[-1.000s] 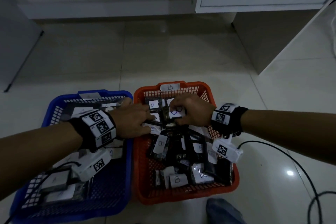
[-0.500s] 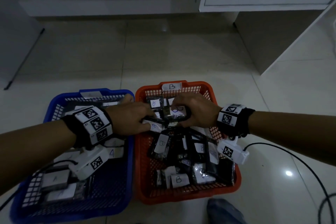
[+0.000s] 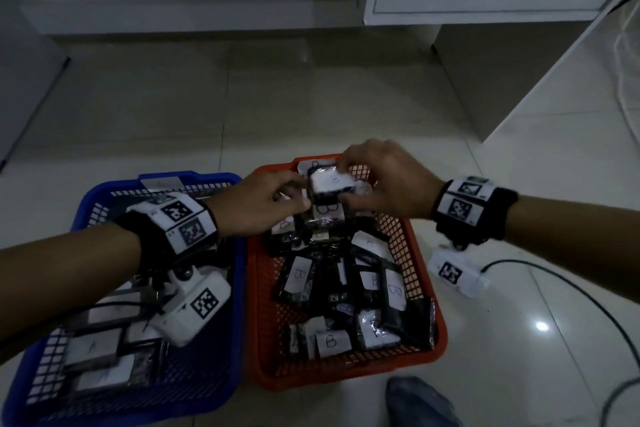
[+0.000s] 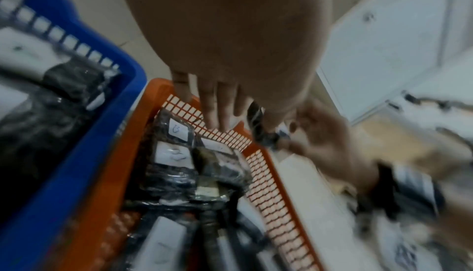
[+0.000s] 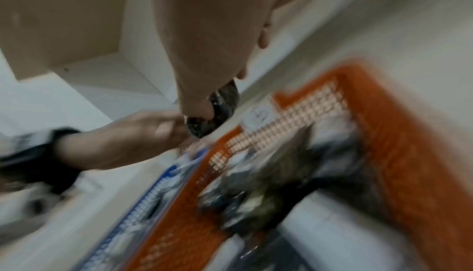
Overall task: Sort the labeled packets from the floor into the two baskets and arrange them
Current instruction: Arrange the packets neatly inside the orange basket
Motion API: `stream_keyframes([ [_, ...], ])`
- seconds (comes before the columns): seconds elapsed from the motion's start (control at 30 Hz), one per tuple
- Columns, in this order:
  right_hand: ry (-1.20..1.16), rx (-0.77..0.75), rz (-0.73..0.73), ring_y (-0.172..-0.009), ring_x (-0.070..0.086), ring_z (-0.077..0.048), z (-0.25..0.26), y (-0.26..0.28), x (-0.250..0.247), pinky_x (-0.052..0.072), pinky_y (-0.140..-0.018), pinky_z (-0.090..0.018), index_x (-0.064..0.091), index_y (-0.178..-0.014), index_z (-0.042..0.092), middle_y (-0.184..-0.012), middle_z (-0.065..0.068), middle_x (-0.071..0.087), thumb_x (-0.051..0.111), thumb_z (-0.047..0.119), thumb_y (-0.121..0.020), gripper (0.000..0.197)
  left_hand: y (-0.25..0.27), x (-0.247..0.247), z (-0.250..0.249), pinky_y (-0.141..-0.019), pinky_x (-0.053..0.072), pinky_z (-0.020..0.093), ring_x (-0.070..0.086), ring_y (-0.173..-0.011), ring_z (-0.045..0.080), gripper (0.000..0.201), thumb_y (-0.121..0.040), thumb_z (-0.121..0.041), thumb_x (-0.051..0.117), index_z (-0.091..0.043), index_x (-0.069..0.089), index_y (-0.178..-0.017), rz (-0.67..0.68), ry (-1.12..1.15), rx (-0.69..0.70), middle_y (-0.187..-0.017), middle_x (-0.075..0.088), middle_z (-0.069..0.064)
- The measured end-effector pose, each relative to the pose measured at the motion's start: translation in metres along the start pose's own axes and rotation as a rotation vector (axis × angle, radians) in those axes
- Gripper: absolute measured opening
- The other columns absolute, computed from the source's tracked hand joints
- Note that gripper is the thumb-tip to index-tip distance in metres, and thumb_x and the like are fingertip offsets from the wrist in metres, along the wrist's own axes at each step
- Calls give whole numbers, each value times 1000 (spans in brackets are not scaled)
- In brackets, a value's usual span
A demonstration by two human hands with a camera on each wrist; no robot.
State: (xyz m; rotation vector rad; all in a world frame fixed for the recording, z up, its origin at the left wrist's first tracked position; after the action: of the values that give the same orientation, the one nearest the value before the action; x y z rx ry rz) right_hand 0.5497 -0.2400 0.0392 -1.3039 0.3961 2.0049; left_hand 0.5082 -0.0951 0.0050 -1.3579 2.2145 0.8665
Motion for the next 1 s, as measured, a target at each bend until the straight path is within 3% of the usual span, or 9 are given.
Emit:
stream_keyframes([
  [0.07, 81, 116, 42, -93, 65, -16, -31, 4, -15, 55, -85, -39, 57, -116, 21, -108, 1, 70, 61, 61, -82, 52, 0, 6, 2, -95, 50, 28, 55, -113, 2, 44, -97, -41, 57, -34, 48, -140, 37, -249, 43, -129, 56, -17],
  [0.13, 159, 180, 113, -90, 66, -15, -56, 17, -17, 52, -83, -33, 59, -120, 21, -106, 2, 72, 54, 66, -82, 58, 0, 20, 4, -109, 39, 42, 41, -130, 7, 49, -98, -44, 52, -36, 40, -145, 108, -529, 122, -146, 44, -14],
  [0.27, 434, 108, 272, -98, 58, -14, -60, 42, 16, 41, -89, -39, 63, -118, 31, -107, 9, 69, 43, 72, -82, 58, -2, 45, 15, -113, 23, 43, 27, -139, 11, 56, -100, -53, 40, -38, 29, -152, 240, -789, 148, -157, 27, -16],
  [0.4, 597, 72, 276, -102, 54, -19, -53, 42, 34, 41, -86, -40, 64, -114, 28, -116, 4, 61, 56, 67, -82, 51, -7, 48, 16, -111, 24, 42, 31, -135, 11, 54, -99, -55, 40, -38, 33, -150, 226, -808, 157, -153, 34, -15],
  [0.57, 592, 70, 338, -104, 57, -19, -48, 39, 44, 39, -89, -41, 65, -110, 26, -110, 3, 65, 54, 60, -88, 42, -9, 50, 14, -107, 25, 41, 39, -130, 9, 54, -96, -57, 44, -37, 40, -145, 197, -832, 165, -146, 44, -16],
  [0.87, 620, 76, 395, -117, 48, -18, -49, 40, 53, 36, -94, -41, 66, -113, 32, -121, 10, 63, 58, 63, -87, 41, -5, 46, 21, -112, 21, 42, 36, -133, 8, 57, -95, -56, 47, -39, 37, -148, 209, -784, 131, -150, 40, -17],
  [0.93, 587, 75, 354, -109, 53, -17, -41, 39, 45, 37, -93, -41, 66, -109, 29, -114, 7, 63, 57, 63, -87, 40, -5, 45, 21, -112, 21, 41, 36, -131, 8, 56, -94, -56, 47, -39, 38, -147, 207, -771, 131, -148, 41, -18],
  [1.0, 539, 34, 323, -84, 59, -15, -26, 43, 44, 40, -91, -40, 65, -97, 26, -90, 7, 65, 56, 60, -90, 36, -5, 46, 21, -112, 21, 41, 37, -131, 7, 56, -94, -56, 48, -38, 39, -147, 209, -763, 129, -148, 41, -18],
])
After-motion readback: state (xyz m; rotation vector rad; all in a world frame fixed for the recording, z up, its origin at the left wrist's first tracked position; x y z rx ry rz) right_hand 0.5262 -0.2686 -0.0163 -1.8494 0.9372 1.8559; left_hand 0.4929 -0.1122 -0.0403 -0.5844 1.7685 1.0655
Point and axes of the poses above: each hand's wrist, its own y-axis away from the middle knuckle, its own x-axis out of the palm, z = x × y, the point moved 10 cm from there along -y, towards the middle knuckle
